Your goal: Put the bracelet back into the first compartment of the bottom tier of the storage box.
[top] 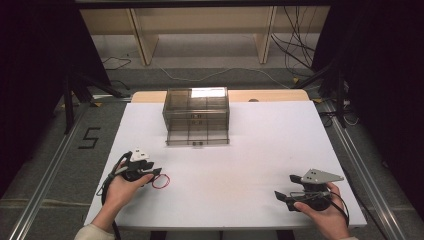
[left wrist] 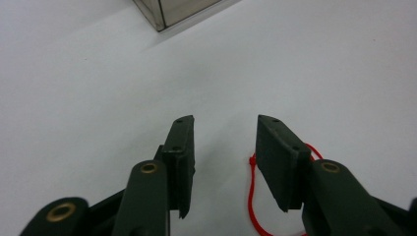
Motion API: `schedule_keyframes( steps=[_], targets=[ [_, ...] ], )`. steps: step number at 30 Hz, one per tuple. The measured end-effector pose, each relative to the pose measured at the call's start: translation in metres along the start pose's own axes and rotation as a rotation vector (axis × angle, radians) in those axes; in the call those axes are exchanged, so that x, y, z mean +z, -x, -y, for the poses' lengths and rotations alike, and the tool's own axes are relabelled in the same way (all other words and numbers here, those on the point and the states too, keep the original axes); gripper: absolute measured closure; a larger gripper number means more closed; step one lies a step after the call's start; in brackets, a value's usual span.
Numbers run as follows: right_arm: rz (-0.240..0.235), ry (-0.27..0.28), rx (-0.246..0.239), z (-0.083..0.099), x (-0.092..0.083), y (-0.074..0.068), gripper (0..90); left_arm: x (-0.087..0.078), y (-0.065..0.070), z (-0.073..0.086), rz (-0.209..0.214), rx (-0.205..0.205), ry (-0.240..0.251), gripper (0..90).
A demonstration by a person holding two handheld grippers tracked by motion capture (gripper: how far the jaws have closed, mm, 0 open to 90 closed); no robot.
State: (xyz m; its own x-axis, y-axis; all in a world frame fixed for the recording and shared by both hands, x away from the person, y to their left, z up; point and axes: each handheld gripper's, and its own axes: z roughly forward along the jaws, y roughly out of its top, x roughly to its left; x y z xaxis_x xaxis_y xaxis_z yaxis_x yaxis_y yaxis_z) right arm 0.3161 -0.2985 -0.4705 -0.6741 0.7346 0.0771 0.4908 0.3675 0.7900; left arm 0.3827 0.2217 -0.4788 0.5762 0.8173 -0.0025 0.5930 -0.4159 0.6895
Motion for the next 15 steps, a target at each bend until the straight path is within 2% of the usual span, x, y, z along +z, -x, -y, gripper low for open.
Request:
schedule_keyframes(
  steps=[5, 9, 15],
  targets=[
    [0.003, 0.001, 0.001, 0.0002, -0.0005, -0.0004, 17.1, 0.0019, 0.0048, -0.0001, 0.022, 0.013, -0.023, 65.3],
    [0.002, 0.0, 0.0, 0.0001, -0.0005, -0.0006, 17.1, 0.0044, 0.0063, 0.0009, 0.049, 0.018, -0.06, 68.7],
    [0.002, -0.001, -0.001, 0.0, -0.0002, -0.0007, 17.2, 0.0067, 0.0086, 0.001, 0.037, 0.016, -0.087, 74.7]
  ],
)
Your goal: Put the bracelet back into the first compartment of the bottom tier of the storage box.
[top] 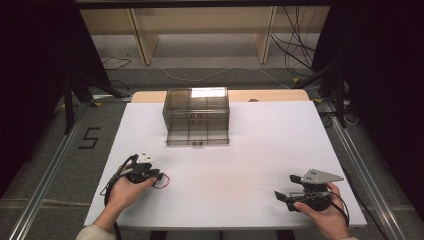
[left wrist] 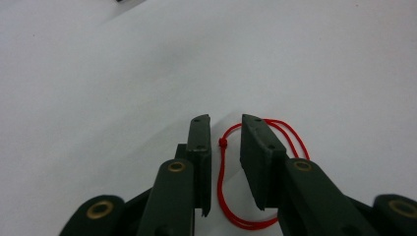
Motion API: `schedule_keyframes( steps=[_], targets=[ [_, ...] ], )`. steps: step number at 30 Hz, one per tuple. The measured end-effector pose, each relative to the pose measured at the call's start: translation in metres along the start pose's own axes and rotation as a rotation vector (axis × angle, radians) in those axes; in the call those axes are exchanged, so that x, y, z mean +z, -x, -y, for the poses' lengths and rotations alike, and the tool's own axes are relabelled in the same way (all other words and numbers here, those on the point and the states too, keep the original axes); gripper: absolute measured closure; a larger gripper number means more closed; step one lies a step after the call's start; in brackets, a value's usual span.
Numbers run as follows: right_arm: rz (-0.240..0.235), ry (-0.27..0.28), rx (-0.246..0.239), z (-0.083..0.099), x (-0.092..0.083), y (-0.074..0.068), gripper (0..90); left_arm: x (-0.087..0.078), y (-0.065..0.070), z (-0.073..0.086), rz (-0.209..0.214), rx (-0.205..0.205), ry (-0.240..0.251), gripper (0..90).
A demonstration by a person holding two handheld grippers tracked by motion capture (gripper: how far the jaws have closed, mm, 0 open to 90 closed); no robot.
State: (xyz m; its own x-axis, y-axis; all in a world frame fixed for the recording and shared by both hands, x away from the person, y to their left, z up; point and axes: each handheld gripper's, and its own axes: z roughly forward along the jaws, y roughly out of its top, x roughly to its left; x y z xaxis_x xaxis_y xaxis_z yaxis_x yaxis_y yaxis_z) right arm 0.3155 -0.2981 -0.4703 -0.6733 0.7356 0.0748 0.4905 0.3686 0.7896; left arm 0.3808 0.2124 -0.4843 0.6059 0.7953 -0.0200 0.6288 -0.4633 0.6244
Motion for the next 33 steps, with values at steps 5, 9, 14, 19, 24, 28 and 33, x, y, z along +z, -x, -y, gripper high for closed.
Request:
schedule_keyframes(
  steps=[5, 9, 14, 19, 24, 28, 33],
  targets=[
    [0.0, -0.001, 0.0, 0.0, 0.0, 0.0, 17.2, 0.0, 0.002, 0.001, -0.008, -0.012, 0.004, 79.2],
    [0.0, 0.003, -0.002, 0.0, 0.0, 0.0, 17.2, 0.001, 0.008, 0.0, -0.025, -0.009, 0.005, 85.9],
    [0.0, 0.001, -0.004, 0.0, 0.0, -0.001, 17.2, 0.001, 0.01, 0.0, -0.028, -0.002, 0.004, 87.5],
    [0.001, 0.001, -0.003, 0.0, 0.0, -0.001, 17.2, 0.001, 0.01, 0.0, -0.026, -0.005, 0.005, 89.3],
    [0.0, 0.0, -0.003, 0.0, 0.0, -0.001, 17.2, 0.0, 0.011, -0.001, -0.029, -0.002, -0.001, 89.6],
    [0.001, 0.002, -0.002, 0.0, 0.0, -0.001, 17.2, 0.0, 0.011, -0.001, -0.021, -0.007, -0.001, 89.7],
    [0.0, 0.002, -0.002, 0.0, 0.0, -0.001, 17.3, 0.0, 0.014, -0.002, -0.009, -0.007, 0.003, 89.7]
  ],
)
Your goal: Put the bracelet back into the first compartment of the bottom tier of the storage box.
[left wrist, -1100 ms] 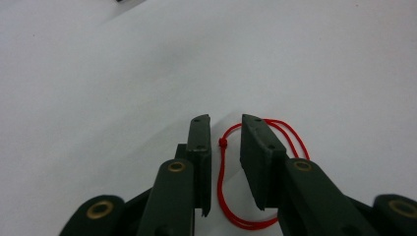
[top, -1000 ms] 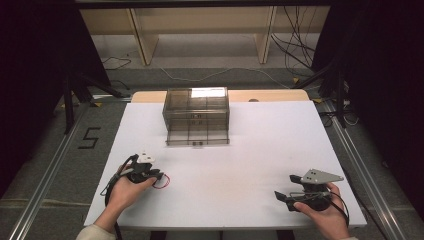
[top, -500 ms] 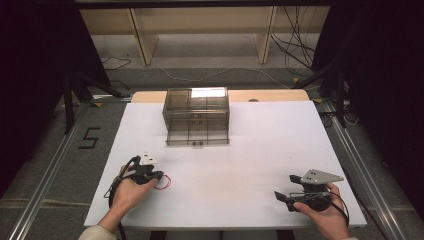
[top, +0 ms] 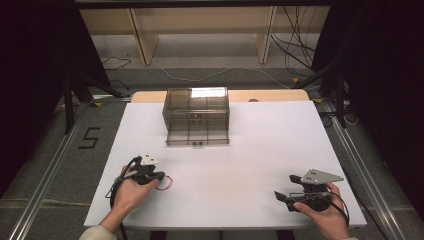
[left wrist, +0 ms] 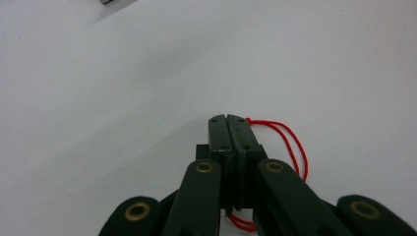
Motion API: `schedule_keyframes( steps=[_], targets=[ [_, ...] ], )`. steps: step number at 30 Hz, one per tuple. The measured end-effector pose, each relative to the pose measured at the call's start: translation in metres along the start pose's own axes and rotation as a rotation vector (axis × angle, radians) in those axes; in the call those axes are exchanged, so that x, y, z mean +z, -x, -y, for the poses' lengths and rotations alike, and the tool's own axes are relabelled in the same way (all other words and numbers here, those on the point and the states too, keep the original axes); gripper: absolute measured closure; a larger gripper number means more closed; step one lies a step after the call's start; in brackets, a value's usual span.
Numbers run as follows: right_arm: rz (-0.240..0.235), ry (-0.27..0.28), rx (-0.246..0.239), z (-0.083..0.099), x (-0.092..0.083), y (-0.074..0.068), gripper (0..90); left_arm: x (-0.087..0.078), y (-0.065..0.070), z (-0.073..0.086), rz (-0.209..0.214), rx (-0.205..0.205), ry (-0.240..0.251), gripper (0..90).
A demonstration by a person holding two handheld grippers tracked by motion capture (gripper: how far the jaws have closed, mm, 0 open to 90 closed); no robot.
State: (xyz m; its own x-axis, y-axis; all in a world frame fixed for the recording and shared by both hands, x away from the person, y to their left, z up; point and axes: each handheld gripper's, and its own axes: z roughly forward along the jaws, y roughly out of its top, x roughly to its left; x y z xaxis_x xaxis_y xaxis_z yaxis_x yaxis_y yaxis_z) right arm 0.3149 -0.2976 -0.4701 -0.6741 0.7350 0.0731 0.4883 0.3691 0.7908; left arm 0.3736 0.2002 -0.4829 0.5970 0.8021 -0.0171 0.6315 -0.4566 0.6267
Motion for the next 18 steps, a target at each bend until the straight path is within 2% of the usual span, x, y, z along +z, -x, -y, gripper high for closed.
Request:
schedule_keyframes(
  steps=[18],
  targets=[
    [0.0, -0.005, -0.001, 0.0, 0.0006, -0.0002, 17.5, -0.0081, 0.0022, -0.0048, -0.004, -0.011, 0.054, 89.7]
  ],
)
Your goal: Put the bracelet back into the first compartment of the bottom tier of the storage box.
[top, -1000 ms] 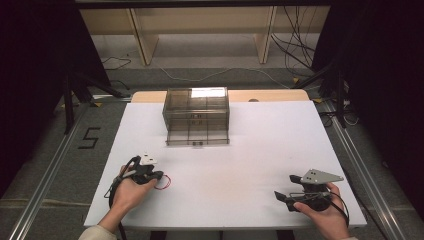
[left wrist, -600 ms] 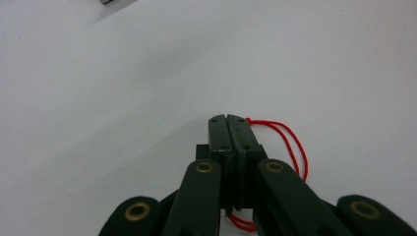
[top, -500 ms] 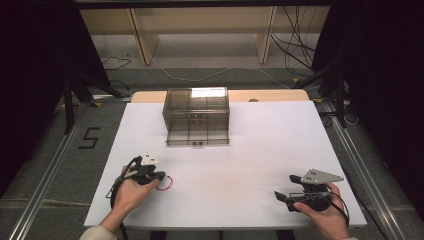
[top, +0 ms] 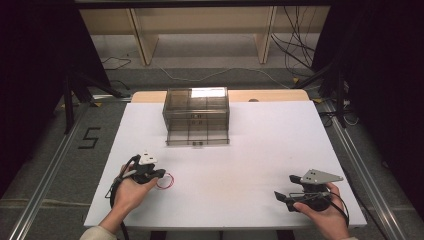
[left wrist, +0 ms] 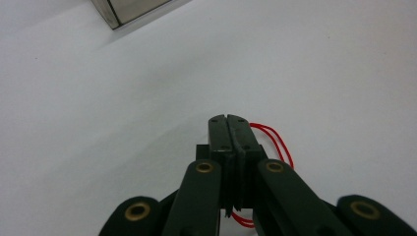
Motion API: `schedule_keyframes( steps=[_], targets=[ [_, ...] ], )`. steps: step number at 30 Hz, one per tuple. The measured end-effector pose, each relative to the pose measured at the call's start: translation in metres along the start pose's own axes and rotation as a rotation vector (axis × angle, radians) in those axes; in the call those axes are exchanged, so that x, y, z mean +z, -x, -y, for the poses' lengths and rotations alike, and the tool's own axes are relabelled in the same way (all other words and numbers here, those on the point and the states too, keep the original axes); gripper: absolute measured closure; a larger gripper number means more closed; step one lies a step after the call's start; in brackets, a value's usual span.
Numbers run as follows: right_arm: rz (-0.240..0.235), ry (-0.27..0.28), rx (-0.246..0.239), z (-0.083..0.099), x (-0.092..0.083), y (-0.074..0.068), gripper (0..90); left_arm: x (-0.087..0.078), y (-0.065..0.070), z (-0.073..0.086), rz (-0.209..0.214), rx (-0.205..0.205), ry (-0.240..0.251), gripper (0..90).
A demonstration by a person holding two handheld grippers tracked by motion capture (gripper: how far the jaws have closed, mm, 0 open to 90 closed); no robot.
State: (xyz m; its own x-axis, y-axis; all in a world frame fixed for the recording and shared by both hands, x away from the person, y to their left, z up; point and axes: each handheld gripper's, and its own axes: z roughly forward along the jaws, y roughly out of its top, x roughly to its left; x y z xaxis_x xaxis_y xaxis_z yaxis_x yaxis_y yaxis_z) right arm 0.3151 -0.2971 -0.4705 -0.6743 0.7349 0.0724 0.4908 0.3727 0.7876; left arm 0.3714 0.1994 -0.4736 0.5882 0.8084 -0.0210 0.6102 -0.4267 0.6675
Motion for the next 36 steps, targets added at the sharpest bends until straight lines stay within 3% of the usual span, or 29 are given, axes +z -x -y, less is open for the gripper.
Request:
schedule_keyframes(
  steps=[36],
  targets=[
    [-0.007, -0.004, -0.006, -0.002, 0.004, 0.0, 17.7, -0.002, -0.003, -0.013, -0.017, -0.002, 0.045, 89.7]
  ],
)
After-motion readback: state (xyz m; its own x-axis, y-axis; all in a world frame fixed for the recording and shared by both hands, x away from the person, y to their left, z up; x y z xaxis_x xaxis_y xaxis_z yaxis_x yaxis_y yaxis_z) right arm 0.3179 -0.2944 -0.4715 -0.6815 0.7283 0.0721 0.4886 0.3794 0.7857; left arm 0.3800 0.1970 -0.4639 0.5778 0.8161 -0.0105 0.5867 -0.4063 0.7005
